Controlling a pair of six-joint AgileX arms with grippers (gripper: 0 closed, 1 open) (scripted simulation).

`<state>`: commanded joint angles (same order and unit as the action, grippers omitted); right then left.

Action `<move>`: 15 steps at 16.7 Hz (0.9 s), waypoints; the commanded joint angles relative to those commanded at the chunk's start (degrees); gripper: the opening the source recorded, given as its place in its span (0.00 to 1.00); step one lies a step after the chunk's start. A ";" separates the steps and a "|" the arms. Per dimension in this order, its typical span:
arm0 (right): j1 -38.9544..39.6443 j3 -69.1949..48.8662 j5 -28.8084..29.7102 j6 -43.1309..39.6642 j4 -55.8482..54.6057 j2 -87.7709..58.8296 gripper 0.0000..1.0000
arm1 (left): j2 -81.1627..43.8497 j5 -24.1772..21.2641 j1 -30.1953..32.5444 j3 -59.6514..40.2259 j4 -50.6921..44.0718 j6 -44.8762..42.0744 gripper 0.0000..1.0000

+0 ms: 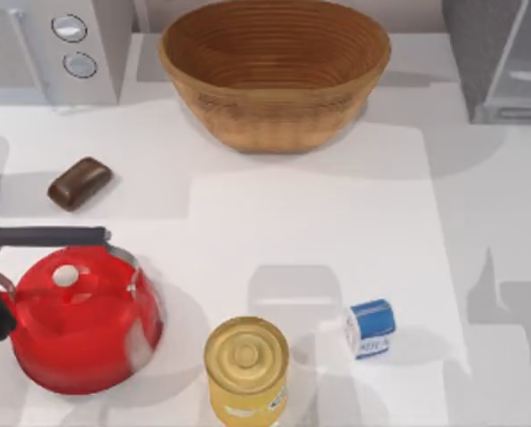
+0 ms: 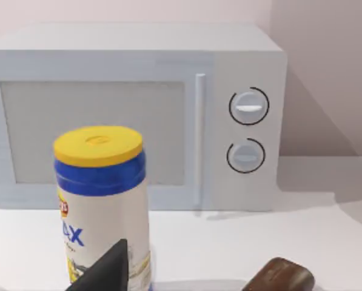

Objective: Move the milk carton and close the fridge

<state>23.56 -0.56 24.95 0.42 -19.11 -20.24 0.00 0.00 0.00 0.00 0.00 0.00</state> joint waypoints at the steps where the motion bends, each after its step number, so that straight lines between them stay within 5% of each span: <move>1: 2.90 -0.09 2.21 0.06 -1.94 -2.01 1.00 | 0.00 0.00 0.00 0.00 0.00 0.00 1.00; 11: 27.55 -0.65 25.83 0.59 -20.64 -21.87 1.00 | 0.00 0.00 0.00 0.00 0.00 0.00 1.00; 15: 29.36 -0.82 28.23 0.62 -22.69 -23.76 1.00 | 0.00 0.00 0.00 0.00 0.00 0.00 1.00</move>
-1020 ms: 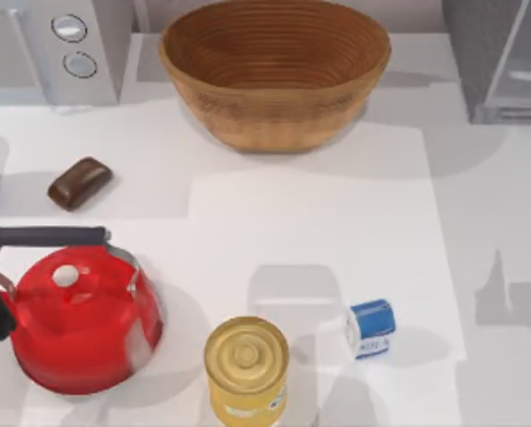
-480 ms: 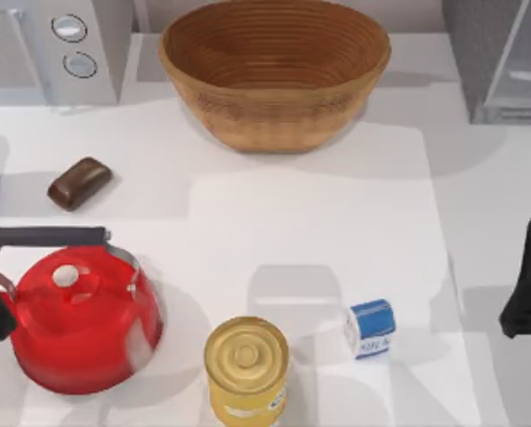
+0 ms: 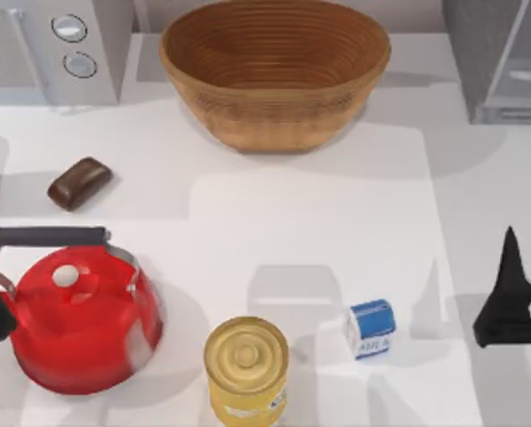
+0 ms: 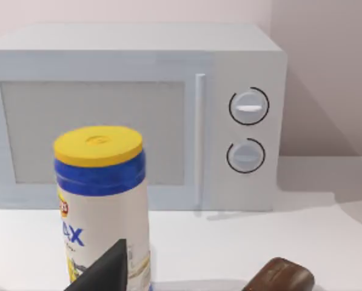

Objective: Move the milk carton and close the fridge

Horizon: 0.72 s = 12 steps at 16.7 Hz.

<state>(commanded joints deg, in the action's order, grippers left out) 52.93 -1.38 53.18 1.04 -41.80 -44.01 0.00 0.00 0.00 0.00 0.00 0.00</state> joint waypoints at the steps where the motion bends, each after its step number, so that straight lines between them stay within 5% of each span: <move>1: 0.00 0.00 0.00 0.00 0.00 0.00 1.00 | 0.00 0.00 0.00 0.00 0.00 0.00 1.00; 12: 4.94 -0.97 1.54 4.35 -10.87 -18.56 1.00 | 0.00 0.00 0.00 0.00 0.00 0.00 1.00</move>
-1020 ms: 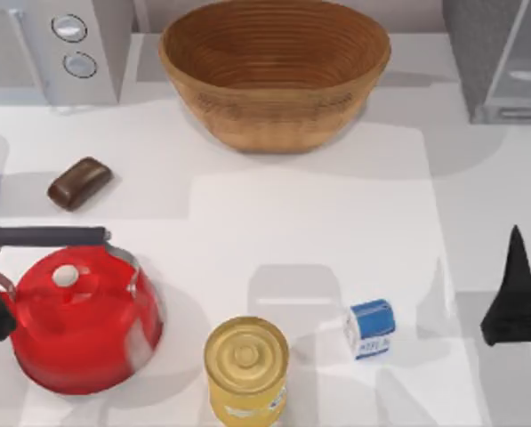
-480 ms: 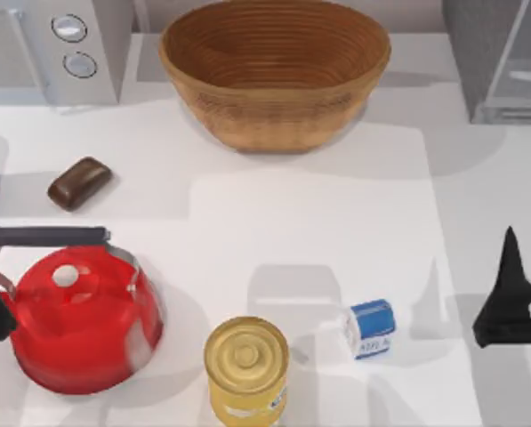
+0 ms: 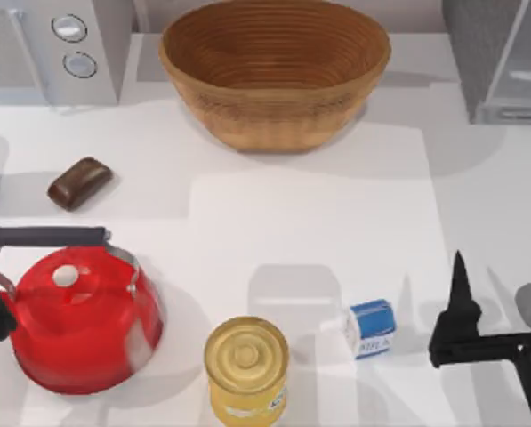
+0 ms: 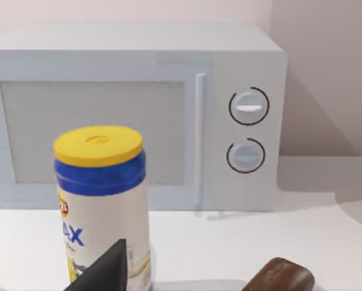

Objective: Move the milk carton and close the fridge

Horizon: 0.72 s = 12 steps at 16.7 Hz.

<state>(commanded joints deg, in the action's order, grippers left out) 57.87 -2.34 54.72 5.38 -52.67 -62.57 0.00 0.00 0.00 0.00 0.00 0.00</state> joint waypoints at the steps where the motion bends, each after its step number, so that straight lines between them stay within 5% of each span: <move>1: 1.02 -0.27 0.10 0.99 -2.22 -3.91 1.00 | 0.00 0.00 0.00 0.00 0.00 0.00 1.00; 12: 11.31 -5.17 -0.91 10.94 -27.08 -44.29 1.00 | 0.00 0.00 0.00 0.00 0.00 0.00 1.00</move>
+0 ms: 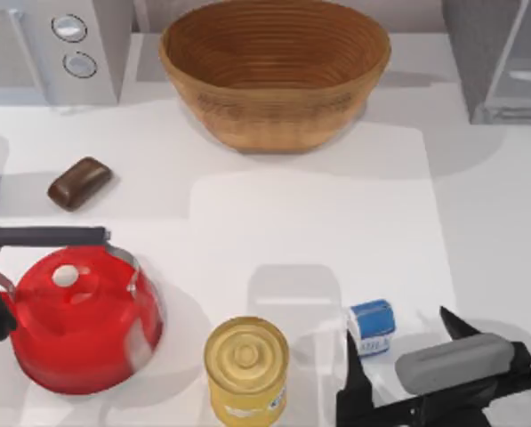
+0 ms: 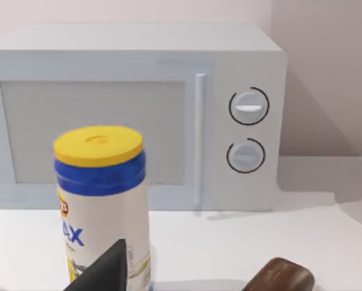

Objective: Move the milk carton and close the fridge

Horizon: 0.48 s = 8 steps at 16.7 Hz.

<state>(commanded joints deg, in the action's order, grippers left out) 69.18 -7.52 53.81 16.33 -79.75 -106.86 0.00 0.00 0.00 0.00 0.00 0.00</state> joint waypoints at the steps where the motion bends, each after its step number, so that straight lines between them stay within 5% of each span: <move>1: 0.37 -0.32 0.03 0.36 -1.37 -1.99 1.00 | 0.00 0.00 0.00 0.00 0.00 0.00 1.00; 8: 0.92 -0.78 0.21 0.83 -3.69 -5.41 1.00 | 0.00 0.00 0.00 0.00 0.00 0.00 1.00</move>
<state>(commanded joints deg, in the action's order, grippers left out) 70.10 -8.30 54.02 17.16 -83.45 -112.27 0.00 0.00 0.00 0.00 0.00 0.00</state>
